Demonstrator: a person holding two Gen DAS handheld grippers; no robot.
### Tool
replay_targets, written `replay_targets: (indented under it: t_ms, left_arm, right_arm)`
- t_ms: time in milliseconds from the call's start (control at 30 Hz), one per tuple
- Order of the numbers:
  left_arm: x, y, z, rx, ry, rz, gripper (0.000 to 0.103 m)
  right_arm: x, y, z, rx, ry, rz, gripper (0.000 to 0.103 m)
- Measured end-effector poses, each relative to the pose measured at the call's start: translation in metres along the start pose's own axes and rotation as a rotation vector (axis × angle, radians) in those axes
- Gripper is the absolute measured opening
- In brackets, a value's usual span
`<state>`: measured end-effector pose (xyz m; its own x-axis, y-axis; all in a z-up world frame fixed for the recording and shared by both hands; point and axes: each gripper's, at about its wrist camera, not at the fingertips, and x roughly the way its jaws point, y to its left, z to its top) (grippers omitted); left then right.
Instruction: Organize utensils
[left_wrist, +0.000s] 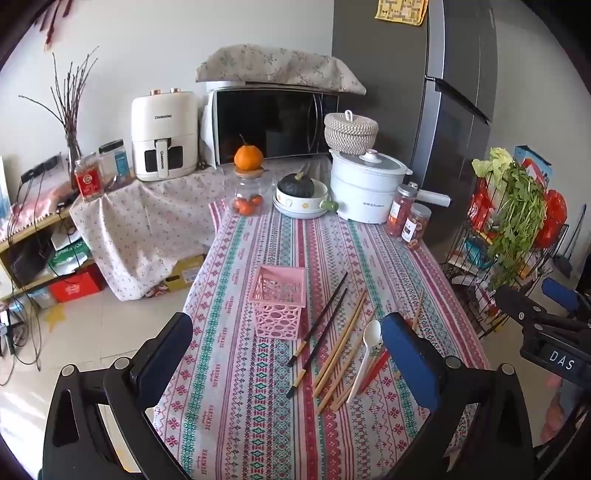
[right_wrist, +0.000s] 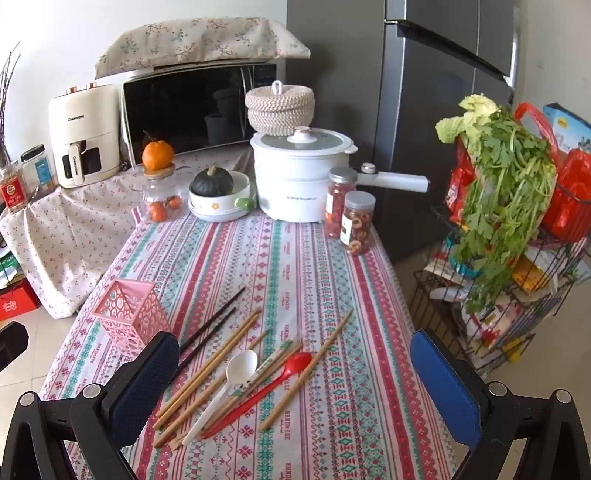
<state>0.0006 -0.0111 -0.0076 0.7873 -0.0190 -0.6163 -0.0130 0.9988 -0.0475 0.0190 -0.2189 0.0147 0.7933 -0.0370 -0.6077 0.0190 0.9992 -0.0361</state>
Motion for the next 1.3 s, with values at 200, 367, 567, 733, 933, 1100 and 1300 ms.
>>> replay_targets:
  t_ms: [200, 367, 567, 733, 933, 1100, 1300]
  left_arm:
    - [0.0008, 0.0029, 0.0028, -0.008, 0.007, -0.004, 0.103]
    - [0.0016, 0.0013, 0.0039, -0.007, 0.009, -0.006, 0.103]
    - [0.0014, -0.0001, 0.004, -0.004, 0.009, -0.007, 0.103]
    - [0.0011, 0.0002, 0.0035, -0.005, 0.005, -0.007, 0.103]
    - [0.0011, 0.0005, 0.0036, -0.005, 0.005, -0.007, 0.103]
    - [0.0003, 0.0003, 0.0045, -0.006, 0.005, -0.009, 0.103]
    - [0.0003, -0.0002, 0.0043, -0.004, 0.004, -0.009, 0.103]
  right_arm:
    - [-0.0012, -0.0007, -0.0006, 0.002, -0.005, -0.002, 0.103]
    - [-0.0017, -0.0025, -0.0001, 0.006, -0.004, -0.001, 0.103]
    - [-0.0018, -0.0034, 0.0001, 0.009, -0.004, 0.0, 0.103]
    - [-0.0017, -0.0037, 0.0002, 0.008, -0.004, -0.001, 0.103]
    - [-0.0017, -0.0043, 0.0007, 0.009, -0.005, -0.001, 0.103]
    - [-0.0018, -0.0041, 0.0006, 0.008, -0.005, -0.002, 0.103]
    - [-0.0016, -0.0041, 0.0006, 0.01, -0.004, -0.001, 0.103]
